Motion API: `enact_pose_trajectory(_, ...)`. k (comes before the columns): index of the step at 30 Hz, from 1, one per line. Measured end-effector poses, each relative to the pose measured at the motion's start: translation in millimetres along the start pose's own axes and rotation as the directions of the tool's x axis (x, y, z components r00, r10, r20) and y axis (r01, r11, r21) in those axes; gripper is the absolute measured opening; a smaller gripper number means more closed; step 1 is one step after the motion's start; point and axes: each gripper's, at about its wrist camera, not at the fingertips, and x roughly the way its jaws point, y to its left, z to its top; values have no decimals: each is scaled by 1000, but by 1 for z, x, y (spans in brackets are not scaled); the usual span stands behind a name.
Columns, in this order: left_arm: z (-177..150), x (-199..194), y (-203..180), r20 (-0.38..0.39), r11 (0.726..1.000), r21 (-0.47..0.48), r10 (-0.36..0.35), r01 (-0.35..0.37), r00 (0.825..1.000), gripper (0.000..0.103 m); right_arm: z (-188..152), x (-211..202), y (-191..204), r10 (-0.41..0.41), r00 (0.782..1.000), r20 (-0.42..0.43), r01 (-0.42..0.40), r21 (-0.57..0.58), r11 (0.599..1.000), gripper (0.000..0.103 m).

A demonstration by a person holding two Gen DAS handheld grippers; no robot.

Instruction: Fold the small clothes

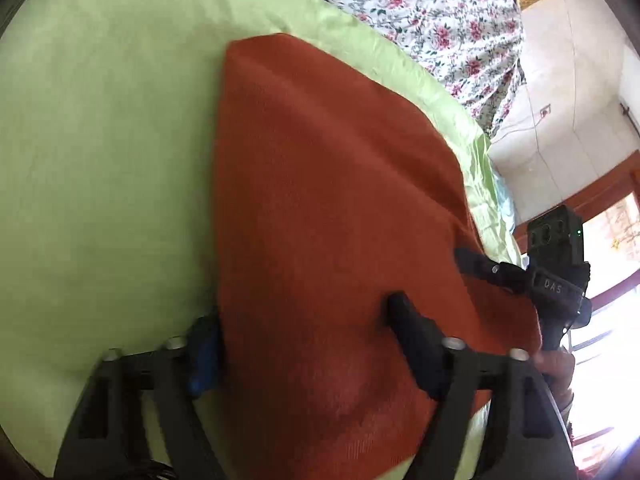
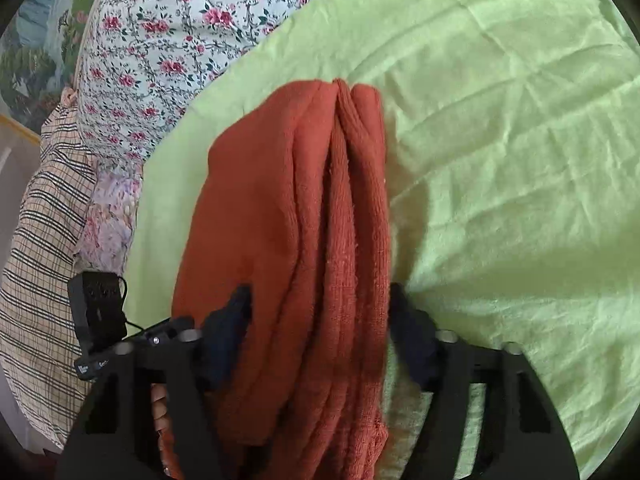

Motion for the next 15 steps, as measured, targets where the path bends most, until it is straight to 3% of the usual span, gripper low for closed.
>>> enact_pose_trajectory(2,-3,-7,-6,29,1000,25,10,-10,1000,34,-2,4,-1,31,999,-17,-31,21,999,30)
enact_pose_trajectory(3,-3,-13,-10,44,999,37,4,-5,999,28,-4,3,2,26,1000,-7,-26,6,1000,29)
enact_pose_trajectory(5,-11,-39,-14,79,998,58,-10,6,997,25,-9,-3,13,22,999,23,-22,-28,999,25)
enact_pose_trajectory(9,-37,-102,-20,170,991,119,34,-55,985,24,-21,-14,50,132,990,55,-127,-93,988,24)
enact_pose_trajectory(15,-91,-183,9,259,986,95,111,-139,960,23,-55,16,109,290,957,0,-285,-194,939,24)
